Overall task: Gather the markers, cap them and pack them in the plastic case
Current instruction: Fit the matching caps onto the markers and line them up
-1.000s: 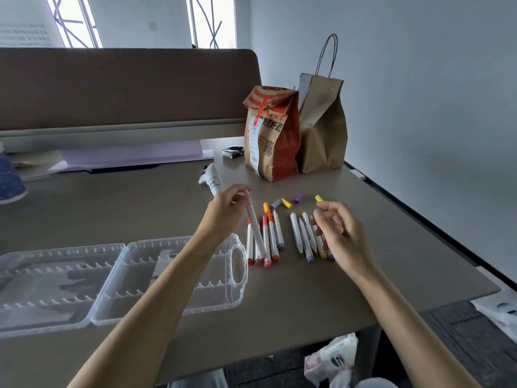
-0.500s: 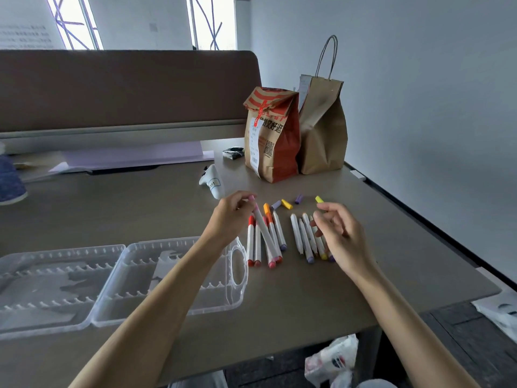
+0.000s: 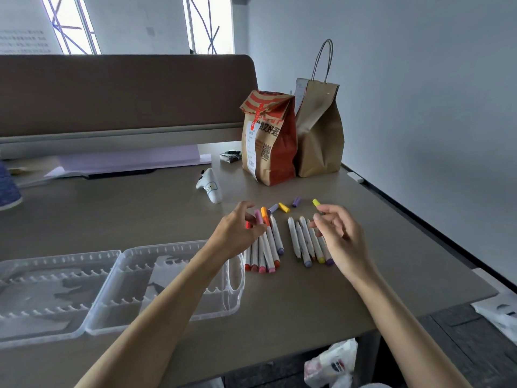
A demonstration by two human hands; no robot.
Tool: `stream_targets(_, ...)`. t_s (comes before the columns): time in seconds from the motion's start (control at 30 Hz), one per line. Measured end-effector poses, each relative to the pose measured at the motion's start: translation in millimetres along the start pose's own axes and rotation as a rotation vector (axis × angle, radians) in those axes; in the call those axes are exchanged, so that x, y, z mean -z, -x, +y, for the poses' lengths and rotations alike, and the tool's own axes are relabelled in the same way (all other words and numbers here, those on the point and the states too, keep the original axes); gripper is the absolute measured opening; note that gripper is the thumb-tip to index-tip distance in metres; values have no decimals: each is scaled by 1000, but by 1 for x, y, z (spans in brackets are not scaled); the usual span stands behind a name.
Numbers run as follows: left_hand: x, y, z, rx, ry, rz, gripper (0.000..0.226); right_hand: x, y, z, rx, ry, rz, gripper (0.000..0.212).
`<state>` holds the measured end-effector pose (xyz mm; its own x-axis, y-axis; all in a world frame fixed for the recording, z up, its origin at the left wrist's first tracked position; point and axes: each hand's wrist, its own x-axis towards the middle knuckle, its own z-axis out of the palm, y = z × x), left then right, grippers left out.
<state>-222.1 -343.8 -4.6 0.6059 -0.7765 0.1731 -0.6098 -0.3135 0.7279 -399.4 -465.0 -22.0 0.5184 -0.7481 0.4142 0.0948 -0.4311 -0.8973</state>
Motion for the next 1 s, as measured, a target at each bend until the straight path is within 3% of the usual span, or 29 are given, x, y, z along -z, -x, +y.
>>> stream_targets(0.23, -3, -3, -7, -17, -51, -13, 61, 6, -4, 4, -17, -67, 85, 10)
stream_targets(0.3, -3, -4, -10, -25, -71, -17, 61, 9, -7, 4, -39, -109, 142, 15)
stream_targets(0.57, -1, 3, -7, -125, -291, -93, 41, 36, -16, 10, -153, 32, 284, 16)
stream_targets(0.67, -1, 4, -4, -130, -344, -102, 40, 50, -17, 15, -192, 262, 221, 14)
stream_targets(0.77, -2, 5, -3, -137, -343, -89, 39, 60, -16, 16, -228, 457, 44, 14)
stream_targets(0.87, -2, 6, -2, -139, -348, -91, 39, 63, -15, 19, -247, 557, -96, 21)
stream_targets(1.0, -1, 7, -1, -130, -351, -90, 38, 58, -18, 20, -202, 647, -125, 21)
